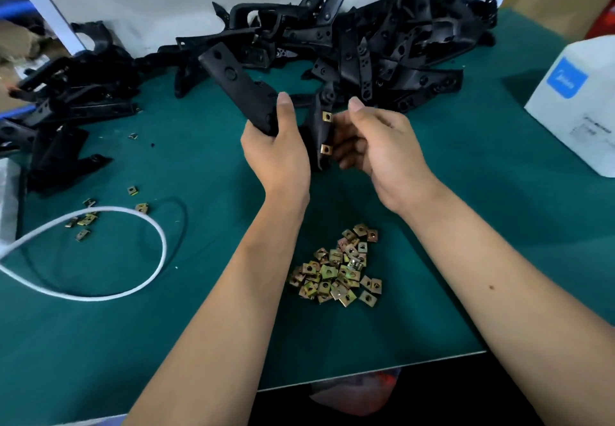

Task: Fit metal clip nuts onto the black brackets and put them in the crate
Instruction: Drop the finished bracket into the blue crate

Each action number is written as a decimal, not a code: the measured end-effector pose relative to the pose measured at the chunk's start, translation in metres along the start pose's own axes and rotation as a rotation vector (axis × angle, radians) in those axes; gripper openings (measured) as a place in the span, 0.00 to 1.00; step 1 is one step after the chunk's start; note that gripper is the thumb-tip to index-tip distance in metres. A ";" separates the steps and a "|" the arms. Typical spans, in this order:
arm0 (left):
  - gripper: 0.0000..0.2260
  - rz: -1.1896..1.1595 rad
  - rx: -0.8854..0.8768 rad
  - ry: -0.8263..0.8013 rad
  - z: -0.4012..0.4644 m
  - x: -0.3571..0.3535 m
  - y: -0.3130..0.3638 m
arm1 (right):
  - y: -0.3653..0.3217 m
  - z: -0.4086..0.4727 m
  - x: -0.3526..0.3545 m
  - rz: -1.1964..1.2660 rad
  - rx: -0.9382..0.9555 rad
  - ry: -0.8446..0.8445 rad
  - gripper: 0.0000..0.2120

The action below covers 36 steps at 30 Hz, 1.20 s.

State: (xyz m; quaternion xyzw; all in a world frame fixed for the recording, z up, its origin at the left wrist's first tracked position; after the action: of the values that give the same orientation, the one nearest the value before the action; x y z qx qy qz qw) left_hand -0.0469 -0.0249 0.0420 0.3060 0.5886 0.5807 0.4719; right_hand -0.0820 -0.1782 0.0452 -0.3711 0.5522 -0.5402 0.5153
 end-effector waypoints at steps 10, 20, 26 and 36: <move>0.06 0.038 -0.158 -0.149 -0.082 -0.086 0.028 | -0.057 -0.052 0.098 -0.294 0.307 0.293 0.20; 0.12 0.166 -0.263 -1.065 -0.334 -0.247 0.033 | -0.065 -0.202 0.312 0.094 0.211 0.911 0.06; 0.18 0.483 0.081 -1.701 -0.499 -0.257 -0.054 | -0.025 -0.367 0.430 0.012 0.031 1.371 0.04; 0.11 0.940 -0.075 -1.977 -0.514 -0.200 -0.158 | 0.131 -0.438 0.480 -0.549 -0.943 1.178 0.11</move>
State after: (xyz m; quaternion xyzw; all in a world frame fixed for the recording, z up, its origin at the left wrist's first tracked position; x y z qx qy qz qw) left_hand -0.4123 -0.4317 -0.1333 0.8164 -0.2435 0.2183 0.4760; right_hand -0.5805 -0.5295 -0.2135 -0.3264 0.7924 -0.4646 -0.2229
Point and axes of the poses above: each hand's wrist, its own z-axis towards the middle knuckle, its own x-axis out of the back of the hand, y = z × x, the point moved 6 cm from there along z, towards the middle knuckle, and after that the axes turned 1 degree about x, right-handed, at the moved point
